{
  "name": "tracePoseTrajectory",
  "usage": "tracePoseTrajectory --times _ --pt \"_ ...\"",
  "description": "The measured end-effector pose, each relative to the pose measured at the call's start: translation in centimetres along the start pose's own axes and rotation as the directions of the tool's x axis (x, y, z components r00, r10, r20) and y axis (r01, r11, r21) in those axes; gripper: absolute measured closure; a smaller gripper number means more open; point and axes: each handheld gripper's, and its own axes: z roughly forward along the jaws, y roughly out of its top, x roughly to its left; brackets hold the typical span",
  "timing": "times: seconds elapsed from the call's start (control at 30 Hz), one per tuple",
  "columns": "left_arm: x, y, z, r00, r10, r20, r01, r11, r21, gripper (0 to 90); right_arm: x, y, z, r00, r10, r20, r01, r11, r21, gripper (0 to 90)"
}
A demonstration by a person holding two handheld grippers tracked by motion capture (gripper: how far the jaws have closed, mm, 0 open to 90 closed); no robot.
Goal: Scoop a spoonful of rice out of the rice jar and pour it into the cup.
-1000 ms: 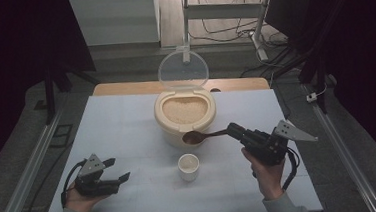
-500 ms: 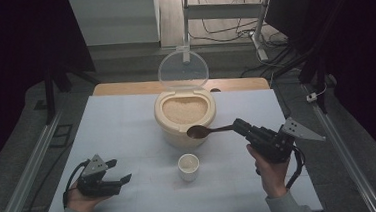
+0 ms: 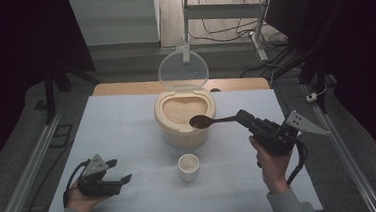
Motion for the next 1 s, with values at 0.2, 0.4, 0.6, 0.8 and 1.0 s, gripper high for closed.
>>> tracePoseTrajectory --times 0.2,0.4,0.6,0.8,1.0 --pt "-0.1 0.1 0.2 1.0000 0.006 0.007 -0.006 1.0000 0.006 22.7 -0.8 0.9 1.1 0.9992 0.006 0.039 -0.005 1.000 -0.016 82.5" --pt "-0.2 0.1 0.3 0.9999 0.006 0.011 -0.007 0.9999 0.011 22.1 -1.6 1.8 3.6 0.9923 0.011 0.123 -0.016 0.999 0.042 82.5" --pt "-0.2 0.1 0.3 0.9999 0.006 0.014 -0.006 0.9999 0.012 22.0 -2.2 1.9 6.6 0.9797 -0.057 0.192 0.030 0.989 0.145 82.5" --pt "-0.2 0.1 0.5 0.9996 0.010 0.025 -0.010 0.9997 0.024 21.7 -2.1 2.3 7.8 0.9718 -0.106 0.211 0.069 0.982 0.176 82.5" --pt "-0.3 0.1 0.6 0.9996 0.012 0.025 -0.013 0.9995 0.028 21.7 -1.9 2.1 8.1 0.9620 -0.155 0.225 0.108 0.972 0.208 82.5"
